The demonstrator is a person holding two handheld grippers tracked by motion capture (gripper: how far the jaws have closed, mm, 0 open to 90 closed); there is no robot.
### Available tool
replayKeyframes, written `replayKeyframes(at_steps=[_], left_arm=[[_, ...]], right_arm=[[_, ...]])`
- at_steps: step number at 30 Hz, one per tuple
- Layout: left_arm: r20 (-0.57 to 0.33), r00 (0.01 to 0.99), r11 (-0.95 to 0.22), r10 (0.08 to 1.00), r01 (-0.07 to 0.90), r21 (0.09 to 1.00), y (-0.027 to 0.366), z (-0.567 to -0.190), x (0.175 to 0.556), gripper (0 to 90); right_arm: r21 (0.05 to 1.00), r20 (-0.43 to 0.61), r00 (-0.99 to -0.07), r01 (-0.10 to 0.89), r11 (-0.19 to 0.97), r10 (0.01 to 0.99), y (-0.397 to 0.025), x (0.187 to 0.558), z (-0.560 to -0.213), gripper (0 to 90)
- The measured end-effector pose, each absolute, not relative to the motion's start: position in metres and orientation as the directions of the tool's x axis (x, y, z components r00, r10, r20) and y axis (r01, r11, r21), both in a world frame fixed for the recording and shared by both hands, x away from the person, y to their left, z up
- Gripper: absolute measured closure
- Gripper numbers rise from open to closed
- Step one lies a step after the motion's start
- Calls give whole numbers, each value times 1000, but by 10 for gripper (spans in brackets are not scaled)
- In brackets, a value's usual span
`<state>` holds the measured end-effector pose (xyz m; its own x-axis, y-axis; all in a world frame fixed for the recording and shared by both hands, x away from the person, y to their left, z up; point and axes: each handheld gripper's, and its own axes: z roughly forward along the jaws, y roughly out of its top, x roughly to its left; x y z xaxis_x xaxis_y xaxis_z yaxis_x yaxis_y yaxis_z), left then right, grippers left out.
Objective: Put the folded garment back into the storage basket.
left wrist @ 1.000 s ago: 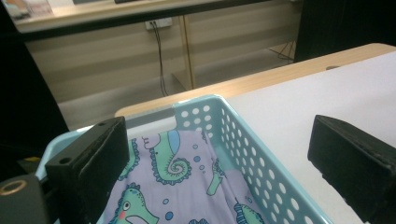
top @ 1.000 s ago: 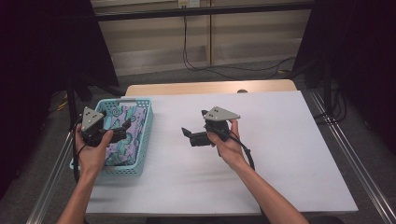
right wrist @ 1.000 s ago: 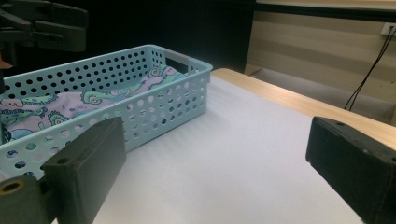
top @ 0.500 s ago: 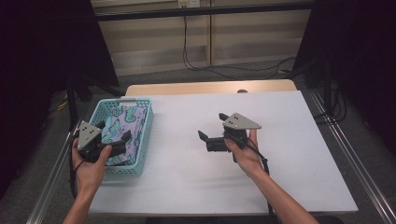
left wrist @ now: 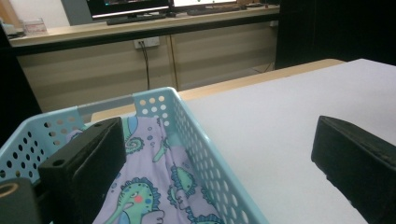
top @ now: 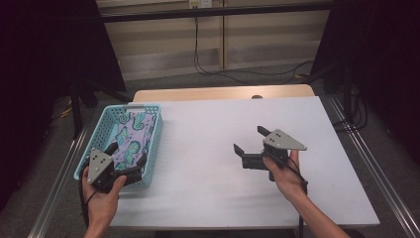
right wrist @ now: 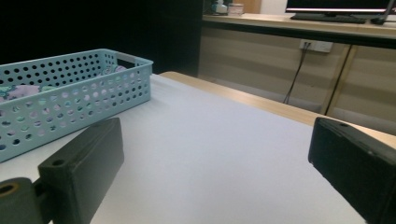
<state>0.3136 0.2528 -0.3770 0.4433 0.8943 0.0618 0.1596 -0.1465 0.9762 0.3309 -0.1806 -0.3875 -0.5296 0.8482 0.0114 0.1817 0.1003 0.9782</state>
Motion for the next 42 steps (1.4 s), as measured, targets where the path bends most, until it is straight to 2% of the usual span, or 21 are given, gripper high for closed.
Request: replayKeyframes(at_steps=[6, 9, 12, 20, 24, 27, 29, 32, 34, 42], left_arm=[[37, 467, -119, 884, 147, 982, 240, -384, 306, 31], [86, 466, -164, 880, 131, 978, 233, -385, 303, 31], [52, 453, -122, 890, 127, 984, 226, -389, 300, 31], [60, 486, -140, 872, 129, 982, 213, -401, 293, 31], [63, 512, -157, 857, 142, 977, 213, -404, 288, 31], [34, 514, -126, 857, 146, 981, 212, -406, 282, 31], [58, 508, -144, 859, 132, 981, 213, -408, 280, 31], [36, 501, -122, 865, 139, 983, 216, -412, 278, 31], [68, 502, -154, 862, 133, 979, 220, -415, 278, 31], [26, 468, -104, 883, 141, 985, 220, -420, 278, 30]], right_arm=[[981, -3, -492, 168, 99, 870, -204, 316, -389, 35], [981, -12, -469, 165, 101, 883, -216, 310, -392, 35], [983, -15, -448, 158, 96, 894, -226, 302, -392, 0], [986, 2, -391, 154, 63, 920, -249, 278, -395, 0], [986, -6, -379, 153, 69, 926, -252, 270, -396, 0], [984, -11, -371, 160, 75, 929, -257, 265, -399, 0], [984, -8, -357, 162, 70, 934, -261, 262, -402, 0], [983, -3, -336, 174, 65, 942, -268, 257, -408, 1], [984, 6, -321, 172, 52, 947, -274, 249, -410, 0], [984, -17, -279, 167, 66, 960, -276, 227, -418, 5]])
